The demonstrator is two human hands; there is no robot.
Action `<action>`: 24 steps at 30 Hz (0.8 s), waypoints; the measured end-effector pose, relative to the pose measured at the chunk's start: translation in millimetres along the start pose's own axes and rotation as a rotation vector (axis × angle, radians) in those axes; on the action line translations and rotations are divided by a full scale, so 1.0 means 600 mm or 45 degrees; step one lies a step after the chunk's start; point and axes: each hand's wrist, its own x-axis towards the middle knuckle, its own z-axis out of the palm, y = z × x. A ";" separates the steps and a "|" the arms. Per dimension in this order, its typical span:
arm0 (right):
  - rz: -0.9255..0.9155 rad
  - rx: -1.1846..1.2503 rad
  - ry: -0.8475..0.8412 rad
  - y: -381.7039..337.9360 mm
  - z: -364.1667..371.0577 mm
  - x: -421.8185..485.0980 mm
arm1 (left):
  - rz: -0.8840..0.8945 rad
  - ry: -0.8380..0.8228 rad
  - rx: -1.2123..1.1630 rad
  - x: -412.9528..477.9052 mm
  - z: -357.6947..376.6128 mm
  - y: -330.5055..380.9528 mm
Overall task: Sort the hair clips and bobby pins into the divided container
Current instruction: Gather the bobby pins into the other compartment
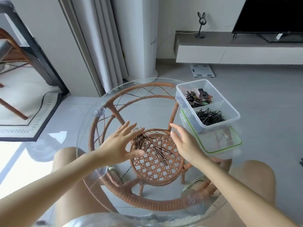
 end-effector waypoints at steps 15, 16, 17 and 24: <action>0.024 0.407 0.427 -0.053 0.138 -0.014 | -0.076 0.300 0.057 0.070 0.068 0.017; 0.029 0.509 0.486 -0.054 0.136 -0.016 | -0.062 0.335 -0.040 0.078 0.064 0.024; 0.044 0.655 0.565 -0.055 0.133 -0.018 | -0.062 0.385 -0.176 0.083 0.064 0.031; 0.116 1.027 0.898 -0.065 0.139 0.001 | -0.324 0.788 -1.072 0.089 0.084 0.098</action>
